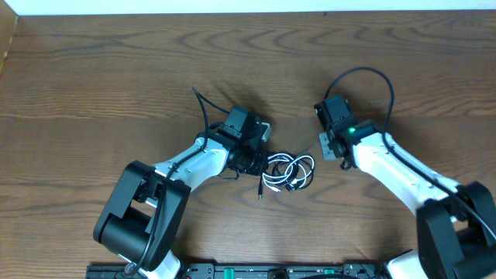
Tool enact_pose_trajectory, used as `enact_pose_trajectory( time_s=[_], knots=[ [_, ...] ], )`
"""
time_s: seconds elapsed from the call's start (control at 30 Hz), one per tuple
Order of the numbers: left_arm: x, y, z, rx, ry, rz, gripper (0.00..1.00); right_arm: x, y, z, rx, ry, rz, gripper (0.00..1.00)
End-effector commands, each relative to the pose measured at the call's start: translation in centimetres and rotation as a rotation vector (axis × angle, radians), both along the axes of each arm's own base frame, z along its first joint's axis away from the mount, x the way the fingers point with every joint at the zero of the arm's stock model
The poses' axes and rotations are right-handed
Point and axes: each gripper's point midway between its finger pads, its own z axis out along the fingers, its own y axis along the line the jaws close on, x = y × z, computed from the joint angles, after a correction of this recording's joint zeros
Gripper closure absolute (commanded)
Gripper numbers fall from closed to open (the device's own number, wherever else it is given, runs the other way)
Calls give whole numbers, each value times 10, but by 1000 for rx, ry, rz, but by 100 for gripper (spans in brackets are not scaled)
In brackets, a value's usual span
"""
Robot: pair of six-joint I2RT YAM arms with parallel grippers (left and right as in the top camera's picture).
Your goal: Untangle cables
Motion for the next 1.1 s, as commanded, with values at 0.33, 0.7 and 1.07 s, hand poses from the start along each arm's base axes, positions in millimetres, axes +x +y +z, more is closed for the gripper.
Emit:
enact_pose_trajectory(
  time_s=[0.33,0.7,1.07],
  knots=[
    [1,21,-16,108,-9,23,93,-33,46,21,276,123,152,56],
    [1,21,-16,108,-8,23,93,-47,61,-16,373,113,237,60],
    [-6,-6,-2,-57,31,-31,93,-47,70,-37,449,26,278,62]
  ],
)
